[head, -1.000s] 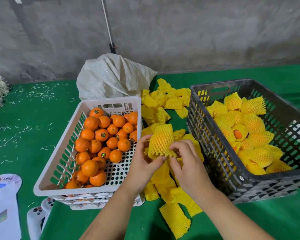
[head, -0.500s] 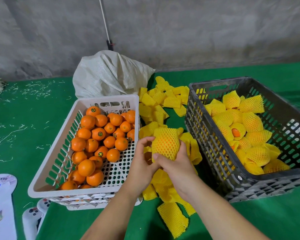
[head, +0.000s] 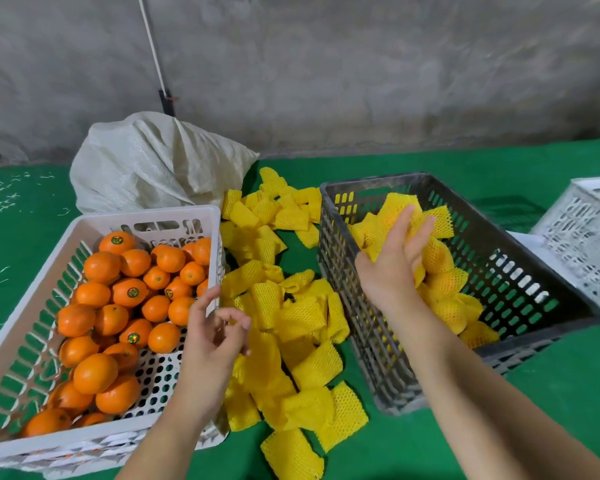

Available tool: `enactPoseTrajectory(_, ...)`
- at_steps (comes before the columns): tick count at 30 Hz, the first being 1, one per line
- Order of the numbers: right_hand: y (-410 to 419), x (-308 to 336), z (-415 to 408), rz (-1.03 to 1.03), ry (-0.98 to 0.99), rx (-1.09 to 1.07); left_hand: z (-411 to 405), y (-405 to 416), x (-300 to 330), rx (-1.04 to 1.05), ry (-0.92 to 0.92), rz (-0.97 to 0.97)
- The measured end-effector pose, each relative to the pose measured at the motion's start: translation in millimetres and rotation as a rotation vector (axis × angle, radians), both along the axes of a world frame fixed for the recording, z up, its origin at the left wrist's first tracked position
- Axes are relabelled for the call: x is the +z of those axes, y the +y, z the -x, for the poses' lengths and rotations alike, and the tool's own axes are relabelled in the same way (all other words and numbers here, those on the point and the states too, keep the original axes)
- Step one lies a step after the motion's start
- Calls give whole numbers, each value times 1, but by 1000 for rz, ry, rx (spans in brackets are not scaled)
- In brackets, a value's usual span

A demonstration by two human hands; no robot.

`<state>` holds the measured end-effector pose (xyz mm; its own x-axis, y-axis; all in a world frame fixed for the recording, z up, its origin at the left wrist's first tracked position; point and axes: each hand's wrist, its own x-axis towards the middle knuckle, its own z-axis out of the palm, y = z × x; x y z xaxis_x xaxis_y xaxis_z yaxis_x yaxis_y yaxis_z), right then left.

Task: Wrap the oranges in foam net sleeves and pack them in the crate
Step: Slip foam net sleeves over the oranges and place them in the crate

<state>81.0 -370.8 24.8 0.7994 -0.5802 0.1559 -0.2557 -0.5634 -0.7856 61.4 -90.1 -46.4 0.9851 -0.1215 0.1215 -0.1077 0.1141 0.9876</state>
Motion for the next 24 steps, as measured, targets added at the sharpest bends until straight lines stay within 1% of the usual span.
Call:
enactPoseTrajectory(2,-1,-18,4,229,219,106,-3,5,0,25,67,75)
enactPoseTrajectory(3,2,-26,6,348,281,149,-3,5,1,29,77,84)
enactPoseTrajectory(6,11,-39,4,737,368,260,1,1,3,-2,28,32)
enactPoseTrajectory(7,12,-41,1,797,410,277,2,0,2,-15,23,24)
enactPoseTrajectory(11,9,-43,-5,892,548,301,-4,-1,3,-32,39,21)
enactPoseTrajectory(14,8,-48,-5,1038,579,348,-6,-2,3,-17,41,19)
enactPoseTrajectory(16,10,-54,-4,1117,562,390,-5,-3,3,-18,25,32)
enactPoseTrajectory(17,15,-59,-1,1106,523,419,-5,-2,2,-14,16,33)
enactPoseTrajectory(18,21,-66,3,1043,472,462,-5,-2,2,-7,11,19)
enactPoseTrajectory(19,29,-74,8,886,430,514,-4,-3,1,7,-12,-19)
enactPoseTrajectory(20,39,-84,15,659,448,569,-1,-4,-1,27,-61,-97)
enactPoseTrajectory(21,49,-96,21,427,535,620,3,-6,-4,57,-176,-254)
enactPoseTrajectory(22,58,-111,28,259,655,656,9,-10,-10,70,-356,-490)
enactPoseTrajectory(23,66,-125,35,186,776,666,16,-15,-20,30,-550,-755)
enactPoseTrajectory(24,71,-139,43,185,882,663,25,-20,-35,-61,-679,-967)
